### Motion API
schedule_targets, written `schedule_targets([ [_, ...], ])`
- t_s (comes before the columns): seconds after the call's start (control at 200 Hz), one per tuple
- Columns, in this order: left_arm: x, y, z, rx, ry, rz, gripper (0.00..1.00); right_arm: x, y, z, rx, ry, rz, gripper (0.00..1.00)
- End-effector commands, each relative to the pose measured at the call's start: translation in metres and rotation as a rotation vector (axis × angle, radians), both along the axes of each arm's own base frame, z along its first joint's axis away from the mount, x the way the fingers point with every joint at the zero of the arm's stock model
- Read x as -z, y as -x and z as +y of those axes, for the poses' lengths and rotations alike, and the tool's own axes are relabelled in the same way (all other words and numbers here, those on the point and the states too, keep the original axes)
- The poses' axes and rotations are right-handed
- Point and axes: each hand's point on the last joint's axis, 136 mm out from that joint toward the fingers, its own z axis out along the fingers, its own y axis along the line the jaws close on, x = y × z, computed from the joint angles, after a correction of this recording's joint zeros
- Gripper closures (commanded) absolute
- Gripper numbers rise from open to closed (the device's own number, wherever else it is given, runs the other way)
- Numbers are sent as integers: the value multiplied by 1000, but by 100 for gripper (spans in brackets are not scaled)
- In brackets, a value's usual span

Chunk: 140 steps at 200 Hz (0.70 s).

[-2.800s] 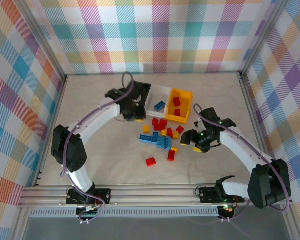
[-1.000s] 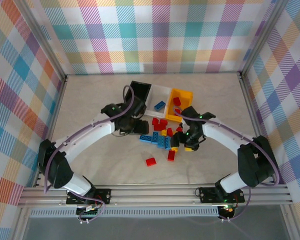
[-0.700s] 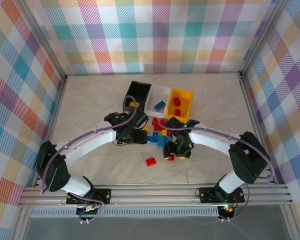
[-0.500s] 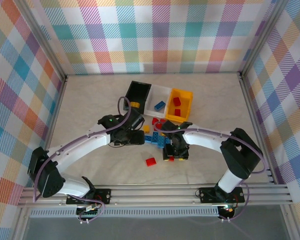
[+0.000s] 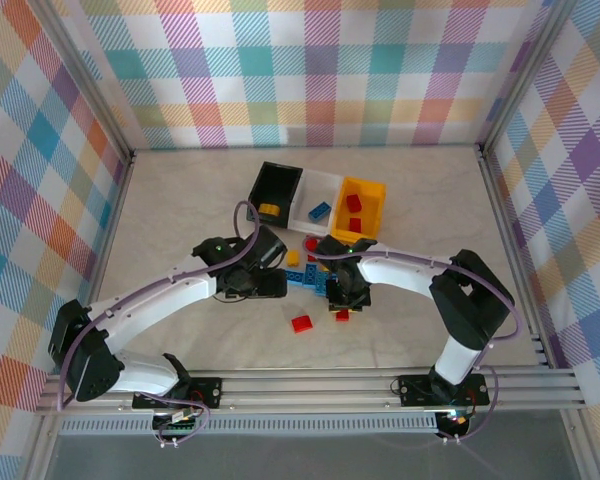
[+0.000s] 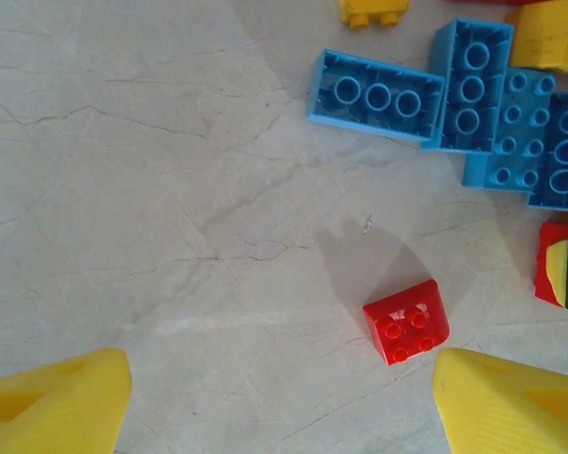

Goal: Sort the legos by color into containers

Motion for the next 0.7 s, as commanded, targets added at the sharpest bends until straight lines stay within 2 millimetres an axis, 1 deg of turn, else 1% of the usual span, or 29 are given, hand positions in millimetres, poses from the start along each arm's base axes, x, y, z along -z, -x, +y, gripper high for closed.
schedule_targets([
  [0.0, 10, 13, -5, 58, -19, 39, 16, -9, 3, 0, -7, -8, -5, 73],
  [0.07, 15, 18, -10, 84, -19, 53, 16, -21, 5, -2, -12, -26, -20, 72],
  [0.1, 16, 21, -13, 96, -13, 59, 14, -28, 5, -3, -13, -31, -30, 72],
  [0.125, 18, 23, -17, 105, -4, 66, 12, -34, 5, -4, -13, -37, -39, 72],
  [0.19, 22, 30, -23, 116, 10, 82, 11, -57, 3, -7, -13, -62, -79, 71],
  [0.27, 27, 38, -31, 121, 28, 102, 10, -85, -7, -12, -4, -103, -136, 71],
  [0.315, 32, 44, -36, 128, 40, 117, 10, -98, -17, -17, 13, -119, -164, 70],
  [0.385, 37, 49, -45, 141, 45, 129, 9, -116, -39, -24, 43, -141, -211, 70],
  [0.475, 41, 53, -57, 150, 51, 140, 8, -128, -75, -31, 78, -162, -254, 70],
  [0.595, 50, 57, -68, 150, 60, 157, 7, -135, -126, -39, 115, -180, -303, 70],
  [0.645, 54, 59, -71, 149, 64, 166, 6, -134, -145, -41, 125, -180, -316, 69],
  [0.695, 57, 60, -73, 144, 64, 172, 6, -129, -164, -42, 131, -172, -318, 69],
])
